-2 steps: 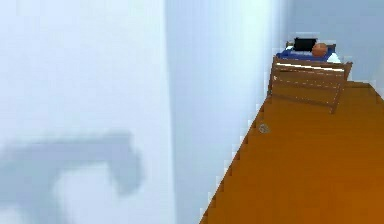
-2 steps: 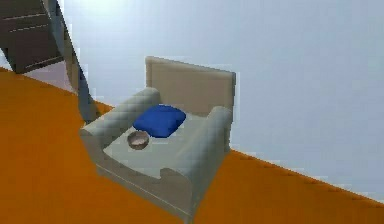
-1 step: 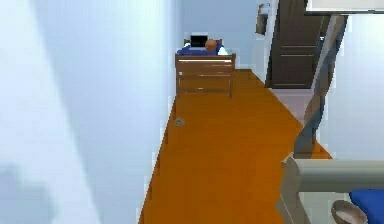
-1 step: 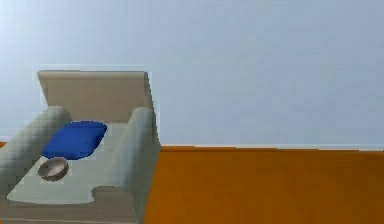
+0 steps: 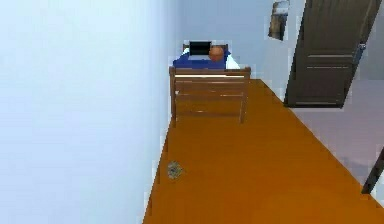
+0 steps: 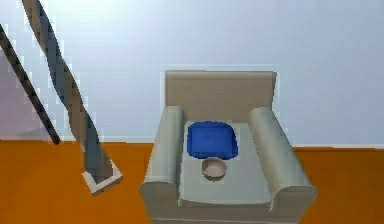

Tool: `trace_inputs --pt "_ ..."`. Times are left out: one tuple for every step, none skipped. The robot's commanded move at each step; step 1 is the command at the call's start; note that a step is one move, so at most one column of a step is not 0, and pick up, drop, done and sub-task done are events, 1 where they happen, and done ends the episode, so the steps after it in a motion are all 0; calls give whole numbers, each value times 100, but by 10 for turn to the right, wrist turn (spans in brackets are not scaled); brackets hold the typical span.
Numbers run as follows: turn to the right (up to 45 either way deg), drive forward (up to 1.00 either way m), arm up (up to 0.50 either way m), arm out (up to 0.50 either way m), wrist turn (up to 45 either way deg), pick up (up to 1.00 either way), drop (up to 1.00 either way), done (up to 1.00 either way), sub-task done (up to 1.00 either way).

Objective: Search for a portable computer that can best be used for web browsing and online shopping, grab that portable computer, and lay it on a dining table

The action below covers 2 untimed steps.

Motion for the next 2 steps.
trace_inputs --pt "30 0 0 0 0 0 0 0 0" --pt "0 100 0 0 0 0 0 0 0"
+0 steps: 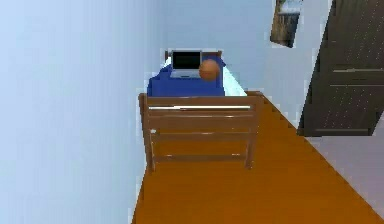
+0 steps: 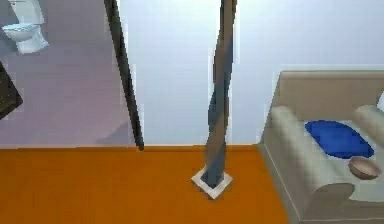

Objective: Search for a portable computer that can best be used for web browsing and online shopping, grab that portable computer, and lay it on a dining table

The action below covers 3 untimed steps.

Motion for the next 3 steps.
trace_inputs --pt "0 100 0 0 0 0 0 0 0" --pt "60 0 0 0 0 0 0 0 0" --pt "0 5 0 0 0 0 0 0 0"
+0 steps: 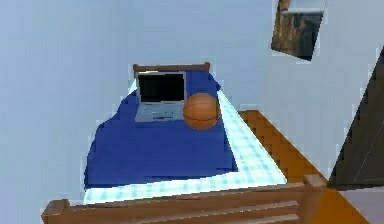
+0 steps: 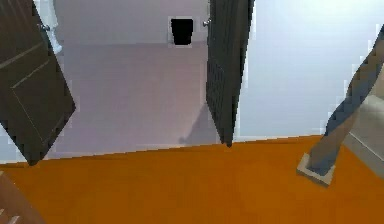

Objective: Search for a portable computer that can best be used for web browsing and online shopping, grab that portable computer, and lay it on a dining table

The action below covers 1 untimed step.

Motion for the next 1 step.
trace_inputs --pt "-450 0 0 0 0 0 0 0 0"
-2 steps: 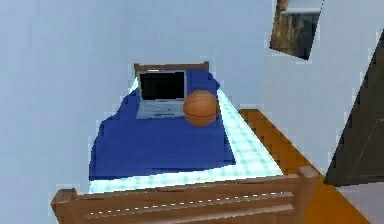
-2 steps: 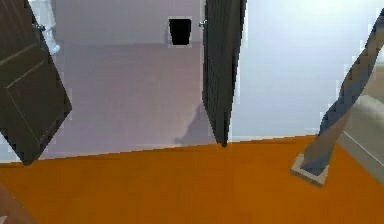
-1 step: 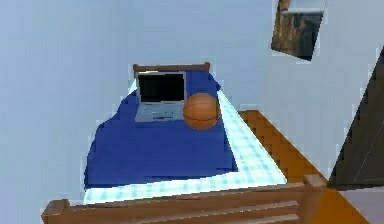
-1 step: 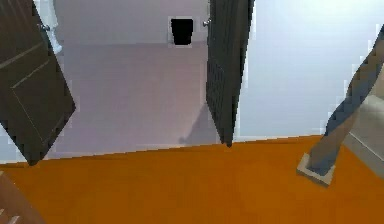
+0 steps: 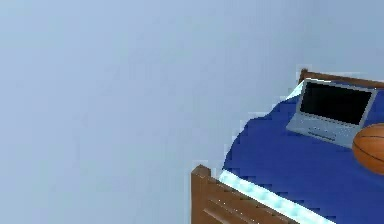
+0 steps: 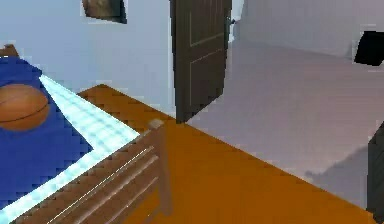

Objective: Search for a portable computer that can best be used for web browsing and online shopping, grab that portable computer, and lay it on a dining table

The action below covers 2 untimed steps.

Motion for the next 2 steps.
trace_inputs --pt "-450 0 0 0 0 0 0 0 0" --pt "450 0 0 0 0 0 0 0 0"
